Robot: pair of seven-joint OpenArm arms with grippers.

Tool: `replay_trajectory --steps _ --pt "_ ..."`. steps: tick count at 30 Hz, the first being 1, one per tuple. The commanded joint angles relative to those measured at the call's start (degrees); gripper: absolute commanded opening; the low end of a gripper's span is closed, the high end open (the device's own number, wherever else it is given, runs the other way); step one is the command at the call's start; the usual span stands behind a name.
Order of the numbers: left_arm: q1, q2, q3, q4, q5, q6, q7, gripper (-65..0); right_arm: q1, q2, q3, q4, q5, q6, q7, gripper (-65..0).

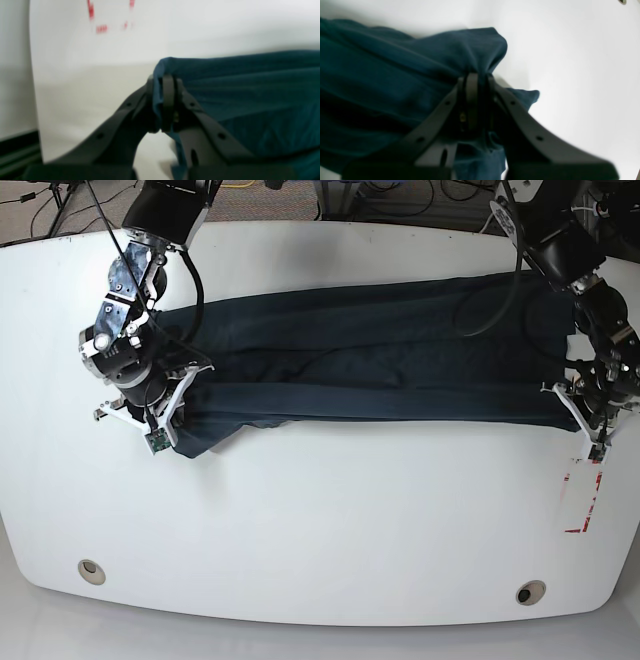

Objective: Layout the t-shirt on the table in an organized manner, then fold the t-shirt properly
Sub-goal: 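Lift the hem corners with both grippers and fold them onto the collar edge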

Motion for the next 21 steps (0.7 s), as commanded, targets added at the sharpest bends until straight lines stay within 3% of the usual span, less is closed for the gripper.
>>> replay_trajectory --steps 1,21 --pt "2.29 -0.84 -0.15 4.52 0.37 0.51 0.08 -64.6 -1.25 0.6 0.11 2.47 -0.72 -0.51 0.64 -65.0" --pt "13.89 -0.75 -0.15 8.21 0.29 0.51 0.08 -64.0 -5.82 0.51 0.2 2.82 -0.72 -0.51 0.64 -64.8"
